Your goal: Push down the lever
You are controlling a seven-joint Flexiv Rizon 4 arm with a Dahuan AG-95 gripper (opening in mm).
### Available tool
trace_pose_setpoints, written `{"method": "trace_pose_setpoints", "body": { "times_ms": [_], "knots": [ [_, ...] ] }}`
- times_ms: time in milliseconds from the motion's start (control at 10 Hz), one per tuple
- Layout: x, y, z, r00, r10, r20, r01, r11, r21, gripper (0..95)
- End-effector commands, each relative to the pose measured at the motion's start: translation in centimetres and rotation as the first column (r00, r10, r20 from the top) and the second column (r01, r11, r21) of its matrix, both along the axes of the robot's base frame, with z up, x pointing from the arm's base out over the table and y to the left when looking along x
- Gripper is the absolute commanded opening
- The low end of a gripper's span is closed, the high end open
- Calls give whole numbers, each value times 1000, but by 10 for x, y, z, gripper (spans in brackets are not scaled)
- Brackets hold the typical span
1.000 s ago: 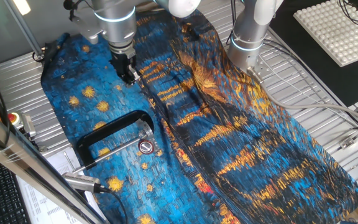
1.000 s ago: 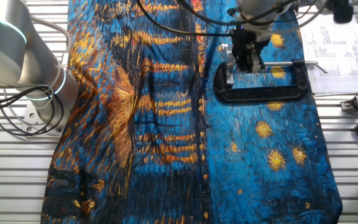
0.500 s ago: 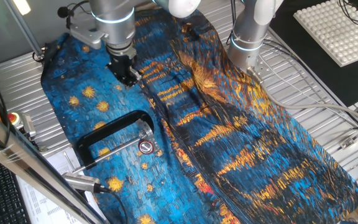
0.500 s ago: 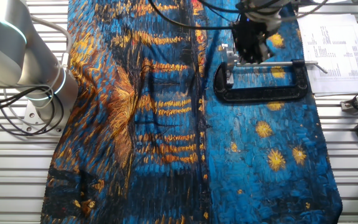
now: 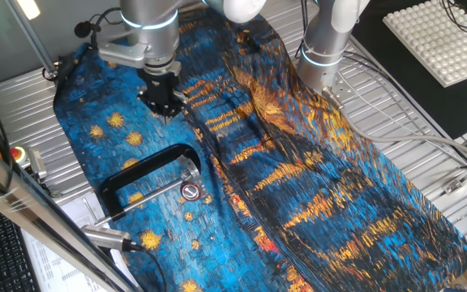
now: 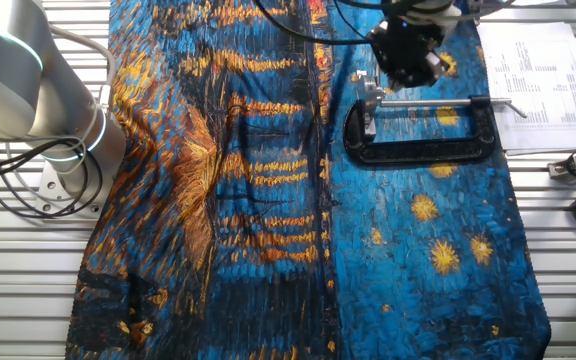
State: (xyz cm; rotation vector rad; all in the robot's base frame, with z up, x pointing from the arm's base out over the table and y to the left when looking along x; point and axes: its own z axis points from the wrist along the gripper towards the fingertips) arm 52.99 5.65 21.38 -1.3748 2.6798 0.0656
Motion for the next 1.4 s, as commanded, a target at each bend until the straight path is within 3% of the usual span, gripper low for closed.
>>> {"method": "trace_pose_setpoints", "body": {
  "times_ms": [100, 300, 500, 600, 700, 900, 1200, 1400],
  "knots": [
    [10, 19, 7, 988, 154, 31, -155, 987, 41, 0],
    [18, 33, 13, 987, 162, 19, -163, 986, 26, 0],
    [19, 40, 12, 984, 177, 21, -178, 983, 36, 0],
    [18, 41, 12, 982, 189, 16, -190, 981, 29, 0],
    [17, 42, 13, 983, 183, 2, -183, 983, -1, 0],
    [17, 41, 13, 984, 175, -2, -175, 984, -15, 0],
    [17, 41, 13, 943, 332, -19, -333, 943, -25, 0],
    [17, 41, 13, 924, 381, -35, -383, 922, -53, 0]
  ]
}}
